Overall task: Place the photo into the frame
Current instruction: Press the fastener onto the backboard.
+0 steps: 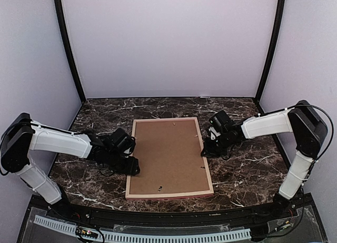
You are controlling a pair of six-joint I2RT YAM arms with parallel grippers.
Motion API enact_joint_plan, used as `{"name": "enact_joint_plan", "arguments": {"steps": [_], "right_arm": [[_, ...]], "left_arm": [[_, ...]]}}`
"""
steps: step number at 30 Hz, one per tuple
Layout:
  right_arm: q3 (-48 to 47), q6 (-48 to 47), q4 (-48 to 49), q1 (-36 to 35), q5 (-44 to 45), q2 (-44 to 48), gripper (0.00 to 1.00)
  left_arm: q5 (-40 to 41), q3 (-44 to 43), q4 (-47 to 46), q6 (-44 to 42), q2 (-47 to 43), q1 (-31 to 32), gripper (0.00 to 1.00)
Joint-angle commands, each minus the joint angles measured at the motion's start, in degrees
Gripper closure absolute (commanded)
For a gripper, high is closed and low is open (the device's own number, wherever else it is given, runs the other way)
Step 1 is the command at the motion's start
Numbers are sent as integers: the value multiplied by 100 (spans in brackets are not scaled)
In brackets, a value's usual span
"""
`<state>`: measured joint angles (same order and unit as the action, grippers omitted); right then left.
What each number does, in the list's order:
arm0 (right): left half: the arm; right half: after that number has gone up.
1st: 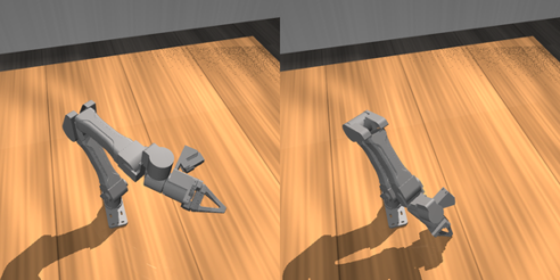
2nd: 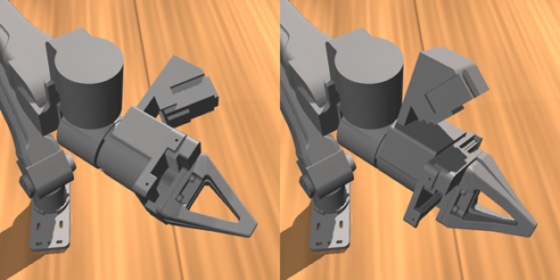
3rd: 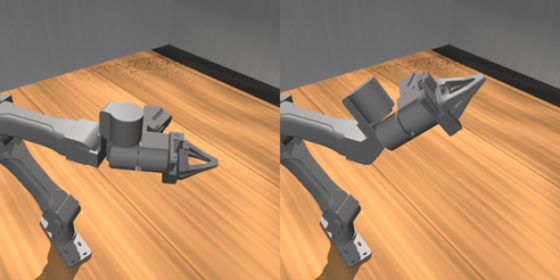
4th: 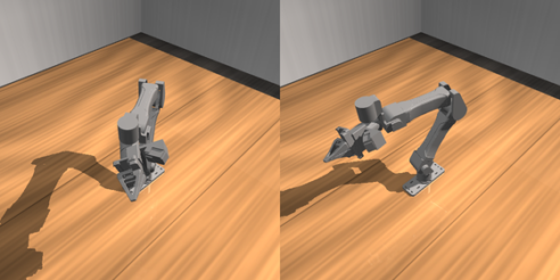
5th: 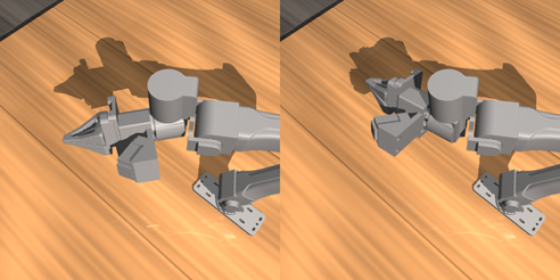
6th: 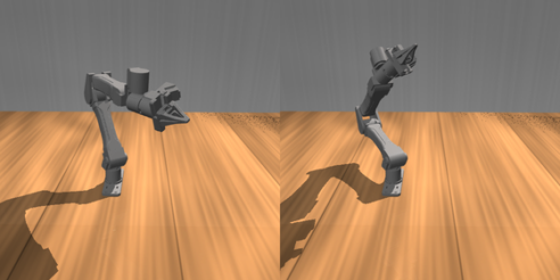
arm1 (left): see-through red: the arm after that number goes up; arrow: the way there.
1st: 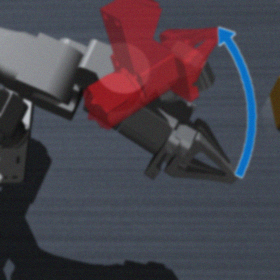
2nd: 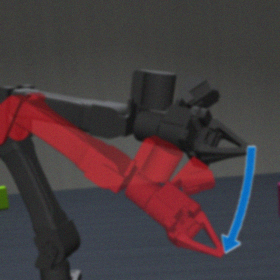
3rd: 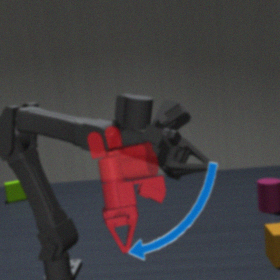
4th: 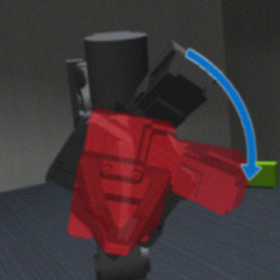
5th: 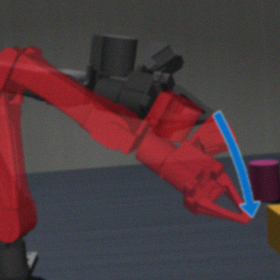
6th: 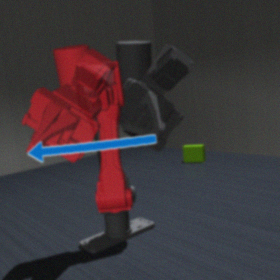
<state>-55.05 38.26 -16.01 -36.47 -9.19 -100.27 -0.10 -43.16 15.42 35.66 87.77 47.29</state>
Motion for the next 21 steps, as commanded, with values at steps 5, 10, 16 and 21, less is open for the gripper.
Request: {"name": "enact_joint_plan", "arguments": {"steps": [5, 10, 16, 21], "right_arm": [[258, 134, 143, 54, -2, -291, 95], [274, 131, 150, 58, 1, -283, 95], [269, 126, 164, 52, -19, -300, 95], [250, 110, 142, 53, -9, -309, 95]], "left_arm": [[165, 126, 259, 63, -104, 50, 55], [177, 200, 256, 97, -146, 48, 63], [167, 330, 241, 119, -179, 49, 65], [117, 508, 197, 176, -250, 46, 66]]}}
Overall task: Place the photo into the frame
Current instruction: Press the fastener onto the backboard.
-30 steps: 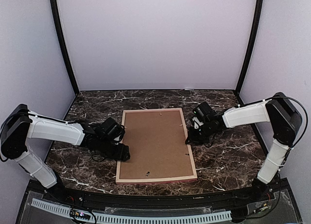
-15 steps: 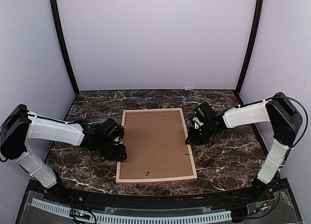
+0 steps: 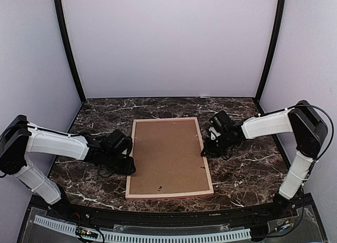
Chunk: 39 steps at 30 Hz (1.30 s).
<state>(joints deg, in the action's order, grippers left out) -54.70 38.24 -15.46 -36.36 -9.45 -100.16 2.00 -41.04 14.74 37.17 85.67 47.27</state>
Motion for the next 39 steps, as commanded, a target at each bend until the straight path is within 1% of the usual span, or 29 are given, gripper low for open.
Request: {"name": "enact_joint_plan", "arguments": {"steps": [1, 5, 8, 11, 23, 25, 28, 31, 39], "right_arm": [[214, 110, 87, 41, 17, -322, 95], [205, 89, 80, 46, 15, -335, 95], [196, 76, 62, 41, 6, -331, 95], [183, 61, 51, 41, 7, -331, 95], [165, 30, 60, 41, -15, -365, 96], [185, 37, 74, 41, -13, -364, 96], [204, 44, 88, 41, -24, -364, 96], [214, 43, 97, 41, -24, -356, 96], [257, 52, 97, 41, -12, -333, 96]], "left_arm": [[-114, 337, 248, 47, -76, 52, 66], [-291, 443, 99, 128, -184, 54, 66], [-449, 466, 41, 170, -259, 52, 63], [-427, 473, 74, 172, -317, 46, 62], [-551, 457, 142, 117, -650, -163, 45], [-568, 463, 142, 90, -723, -243, 44], [-583, 465, 113, 21, -799, -352, 44], [-600, 465, 82, -48, -768, -471, 47], [-706, 417, 15, -169, -507, -514, 50]]}}
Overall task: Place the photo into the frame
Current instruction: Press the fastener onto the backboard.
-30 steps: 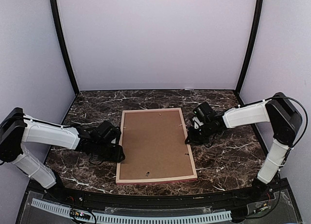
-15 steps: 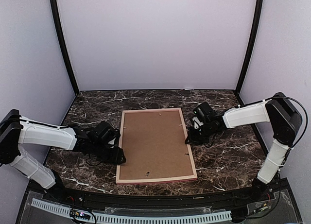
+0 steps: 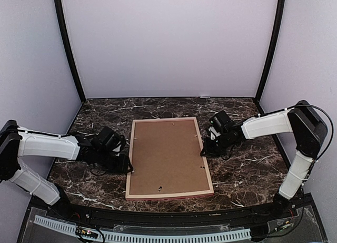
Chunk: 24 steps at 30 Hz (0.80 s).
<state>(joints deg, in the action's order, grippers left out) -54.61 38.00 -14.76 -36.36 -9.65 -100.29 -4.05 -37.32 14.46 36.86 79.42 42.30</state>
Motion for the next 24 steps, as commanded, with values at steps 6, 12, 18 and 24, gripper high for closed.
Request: {"name": "enact_joint_plan", "arguments": {"steps": [6, 12, 18, 24], "right_arm": [[267, 78, 35, 41, -1, -323, 96], [258, 76, 61, 41, -27, -346, 96], [276, 85, 85, 36, -40, -351, 96], [293, 87, 114, 43, -67, -373, 96]], "left_arm": [[-221, 59, -22, -170, 236, -5, 52], [-136, 88, 24, -186, 289, -8, 53], [43, 85, 129, -249, 325, 25, 57], [310, 53, 244, -342, 313, 49, 62]]}}
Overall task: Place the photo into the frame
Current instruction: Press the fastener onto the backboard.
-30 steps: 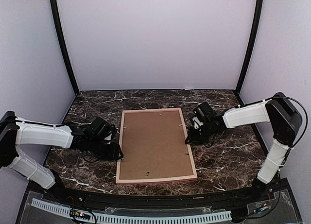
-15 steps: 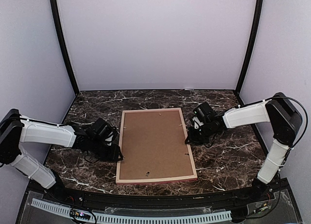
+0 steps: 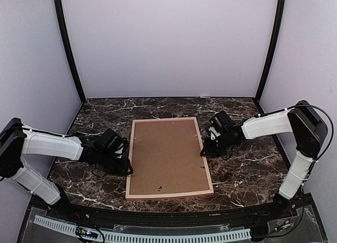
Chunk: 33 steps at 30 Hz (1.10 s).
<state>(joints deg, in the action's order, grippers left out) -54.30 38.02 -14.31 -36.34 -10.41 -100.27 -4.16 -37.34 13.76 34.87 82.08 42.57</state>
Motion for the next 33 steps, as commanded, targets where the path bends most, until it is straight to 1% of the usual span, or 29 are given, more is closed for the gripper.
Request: {"name": "enact_joint_plan", "arguments": {"steps": [1, 7, 12, 17, 21, 28, 33], "right_arm": [[262, 84, 70, 39, 5, -383, 96], [276, 72, 61, 39, 13, -384, 96], [291, 66, 68, 38, -5, -383, 96], [298, 58, 90, 39, -19, -389, 96], [298, 57, 112, 42, -32, -405, 96], [314, 54, 103, 36, -34, -393, 96], [317, 65, 119, 42, -52, -419, 96]], "left_arm": [[338, 46, 308, -151, 46, 19, 63], [355, -8, 150, -169, -35, 21, 66], [319, -62, 30, -168, -265, 23, 67], [194, -80, -12, -143, -501, 23, 62], [152, -80, -29, -151, -503, 20, 57], [34, -175, -21, -339, -123, 30, 46], [137, -296, 68, -494, 102, 102, 44]]}}
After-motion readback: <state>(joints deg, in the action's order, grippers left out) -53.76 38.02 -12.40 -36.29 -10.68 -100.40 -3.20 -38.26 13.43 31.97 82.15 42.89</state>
